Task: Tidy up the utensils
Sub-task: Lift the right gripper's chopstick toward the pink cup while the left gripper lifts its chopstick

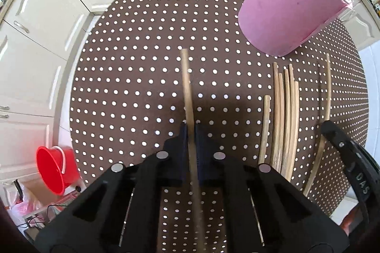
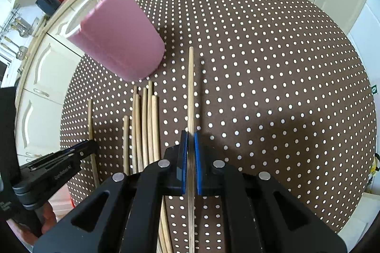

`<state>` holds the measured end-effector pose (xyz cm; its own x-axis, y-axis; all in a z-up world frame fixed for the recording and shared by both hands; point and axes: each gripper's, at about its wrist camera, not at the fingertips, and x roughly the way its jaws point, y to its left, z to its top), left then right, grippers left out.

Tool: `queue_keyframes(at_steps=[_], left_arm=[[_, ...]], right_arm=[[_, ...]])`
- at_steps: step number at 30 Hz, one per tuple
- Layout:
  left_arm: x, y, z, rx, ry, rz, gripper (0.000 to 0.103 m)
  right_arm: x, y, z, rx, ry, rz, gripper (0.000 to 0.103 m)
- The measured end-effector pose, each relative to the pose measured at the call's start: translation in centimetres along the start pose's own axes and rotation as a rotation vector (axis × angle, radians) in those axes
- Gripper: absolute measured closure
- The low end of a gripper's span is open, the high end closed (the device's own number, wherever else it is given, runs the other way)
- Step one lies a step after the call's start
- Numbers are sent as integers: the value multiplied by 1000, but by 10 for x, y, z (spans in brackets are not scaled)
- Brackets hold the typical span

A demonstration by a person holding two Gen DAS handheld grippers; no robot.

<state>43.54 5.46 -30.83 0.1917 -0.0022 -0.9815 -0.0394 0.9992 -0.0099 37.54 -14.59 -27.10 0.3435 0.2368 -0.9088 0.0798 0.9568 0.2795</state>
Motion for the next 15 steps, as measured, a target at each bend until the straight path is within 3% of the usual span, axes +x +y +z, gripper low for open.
queue_keyframes(at_steps=[7, 15], left_arm=[[-29, -2, -4, -14, -36, -6, 96], [-79, 5, 8, -7, -146, -5, 96]], right_arm=[[-14, 6, 2, -5, -55, -16, 98], [-43, 6, 6, 33, -147, 16, 98]])
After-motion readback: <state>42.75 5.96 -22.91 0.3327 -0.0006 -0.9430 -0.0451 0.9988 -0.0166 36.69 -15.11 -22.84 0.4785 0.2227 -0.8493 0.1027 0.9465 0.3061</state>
